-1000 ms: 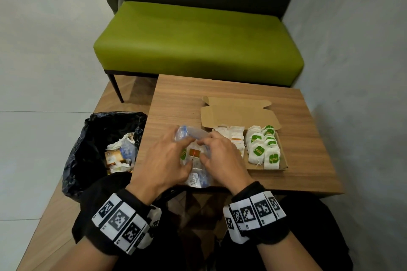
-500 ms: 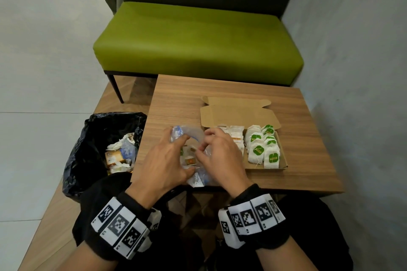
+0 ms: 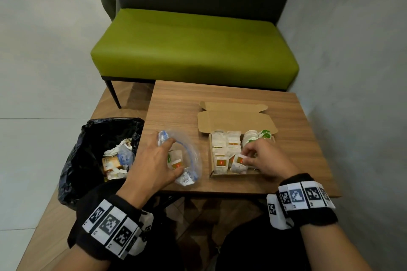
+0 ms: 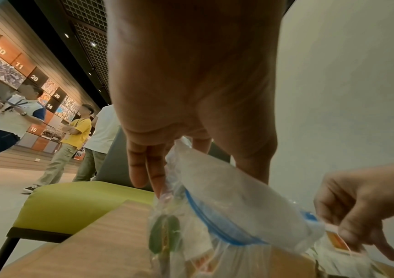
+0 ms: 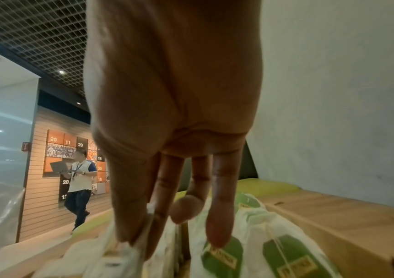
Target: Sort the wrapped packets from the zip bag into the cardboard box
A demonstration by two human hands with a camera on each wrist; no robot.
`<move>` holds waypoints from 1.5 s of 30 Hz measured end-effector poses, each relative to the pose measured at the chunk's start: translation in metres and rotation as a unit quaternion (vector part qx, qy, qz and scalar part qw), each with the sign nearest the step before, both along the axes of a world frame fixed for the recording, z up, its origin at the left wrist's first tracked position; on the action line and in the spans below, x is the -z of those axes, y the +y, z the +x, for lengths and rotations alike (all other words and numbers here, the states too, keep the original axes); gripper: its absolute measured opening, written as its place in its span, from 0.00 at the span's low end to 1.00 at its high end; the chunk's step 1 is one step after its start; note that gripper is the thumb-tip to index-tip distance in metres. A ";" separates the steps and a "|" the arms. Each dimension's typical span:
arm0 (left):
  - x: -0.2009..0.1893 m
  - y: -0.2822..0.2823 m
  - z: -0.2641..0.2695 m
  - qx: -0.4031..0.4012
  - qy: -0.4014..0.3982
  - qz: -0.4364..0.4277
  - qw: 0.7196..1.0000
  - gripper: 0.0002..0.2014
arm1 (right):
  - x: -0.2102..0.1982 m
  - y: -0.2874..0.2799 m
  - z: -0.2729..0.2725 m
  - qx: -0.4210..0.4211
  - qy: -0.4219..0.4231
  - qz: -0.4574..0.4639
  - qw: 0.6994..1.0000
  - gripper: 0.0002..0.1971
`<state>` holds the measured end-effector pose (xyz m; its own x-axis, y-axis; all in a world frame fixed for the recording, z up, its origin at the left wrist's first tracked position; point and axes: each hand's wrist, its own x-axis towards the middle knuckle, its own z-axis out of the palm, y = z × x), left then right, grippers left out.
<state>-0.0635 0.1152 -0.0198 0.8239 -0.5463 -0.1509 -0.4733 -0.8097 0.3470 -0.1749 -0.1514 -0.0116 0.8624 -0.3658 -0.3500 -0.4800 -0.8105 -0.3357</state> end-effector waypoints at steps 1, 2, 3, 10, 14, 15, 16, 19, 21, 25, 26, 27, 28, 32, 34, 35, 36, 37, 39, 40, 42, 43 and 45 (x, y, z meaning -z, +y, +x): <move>-0.001 0.000 -0.001 0.000 0.003 0.002 1.000 0.40 | 0.002 0.000 0.001 -0.004 0.009 -0.005 1.000 0.07; -0.001 -0.001 -0.002 0.001 0.005 0.004 1.000 0.40 | 0.005 -0.001 0.003 -0.004 0.011 -0.009 1.000 0.07; -0.002 -0.002 -0.002 0.003 0.007 0.003 1.000 0.40 | 0.007 0.000 0.004 -0.003 0.006 -0.018 1.000 0.06; -0.002 -0.004 -0.004 0.012 0.014 -0.004 1.000 0.40 | 0.025 0.007 0.006 0.011 -0.062 -0.089 0.994 0.07; -0.002 -0.005 -0.006 0.018 0.024 -0.021 0.999 0.41 | 0.030 0.010 0.002 0.026 -0.090 -0.063 0.994 0.11; -0.003 -0.004 -0.006 0.021 0.027 -0.030 0.999 0.41 | 0.031 0.009 0.001 0.033 -0.098 -0.057 0.993 0.14; -0.003 -0.004 -0.007 0.023 0.029 -0.039 0.999 0.41 | 0.031 0.008 0.000 0.039 -0.114 -0.053 0.991 0.15; -0.005 -0.002 -0.008 0.034 0.024 -0.057 0.998 0.40 | 0.021 0.009 -0.001 0.063 -0.201 -0.034 0.977 0.13; -0.006 -0.001 -0.011 0.044 0.016 -0.051 0.998 0.40 | 0.010 0.024 0.002 0.065 -0.272 -0.011 0.960 0.08; -0.009 -0.004 -0.018 0.052 0.017 -0.068 0.996 0.40 | -0.009 0.072 0.013 0.022 -0.299 0.098 0.949 0.07; -0.010 -0.004 -0.020 0.055 0.016 -0.071 0.996 0.40 | -0.011 0.082 0.015 -0.004 -0.272 0.088 0.958 0.09; -0.011 -0.005 -0.021 0.058 0.015 -0.075 0.995 0.40 | -0.011 0.091 0.018 -0.030 -0.240 0.060 0.968 0.11; -0.012 -0.005 -0.022 0.062 0.014 -0.081 0.995 0.39 | -0.012 0.098 0.021 -0.051 -0.209 0.028 0.976 0.15; -0.015 -0.006 -0.027 0.078 0.006 -0.105 0.991 0.37 | -0.012 0.115 0.028 -0.083 -0.131 -0.072 0.985 0.21; -0.015 -0.006 -0.028 0.077 0.006 -0.113 0.991 0.38 | -0.012 0.119 0.031 -0.077 -0.102 -0.094 0.987 0.19; -0.014 -0.006 -0.029 0.075 0.006 -0.114 0.991 0.39 | -0.011 0.120 0.032 -0.070 -0.089 -0.101 0.988 0.18; -0.013 -0.006 -0.029 0.074 0.006 -0.113 0.991 0.40 | -0.011 0.122 0.033 -0.062 -0.079 -0.106 0.989 0.17; -0.012 -0.006 -0.029 0.074 0.004 -0.114 0.991 0.40 | -0.010 0.123 0.034 -0.055 -0.073 -0.108 0.990 0.15; -0.011 -0.006 -0.029 0.077 0.004 -0.114 0.991 0.42 | -0.008 0.124 0.036 -0.043 -0.068 -0.109 0.991 0.12; -0.010 -0.006 -0.029 0.076 0.006 -0.113 0.991 0.43 | -0.007 0.124 0.036 -0.046 -0.066 -0.107 0.991 0.11; -0.010 -0.005 -0.028 0.072 0.010 -0.109 0.991 0.43 | -0.007 0.121 0.035 -0.058 -0.067 -0.090 0.992 0.09; -0.010 -0.004 -0.028 0.066 0.013 -0.105 0.992 0.44 | -0.008 0.119 0.034 -0.056 -0.074 -0.070 0.993 0.07; -0.010 -0.003 -0.025 0.049 0.015 -0.097 0.994 0.44 | -0.012 0.112 0.033 -0.023 -0.116 -0.009 0.993 0.03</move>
<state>-0.0886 0.1118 -0.0097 0.7623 -0.6446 -0.0581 -0.5339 -0.6770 0.5065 -0.1424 -0.0391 0.0001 0.9350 -0.3287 -0.1333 -0.3537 -0.8364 -0.4188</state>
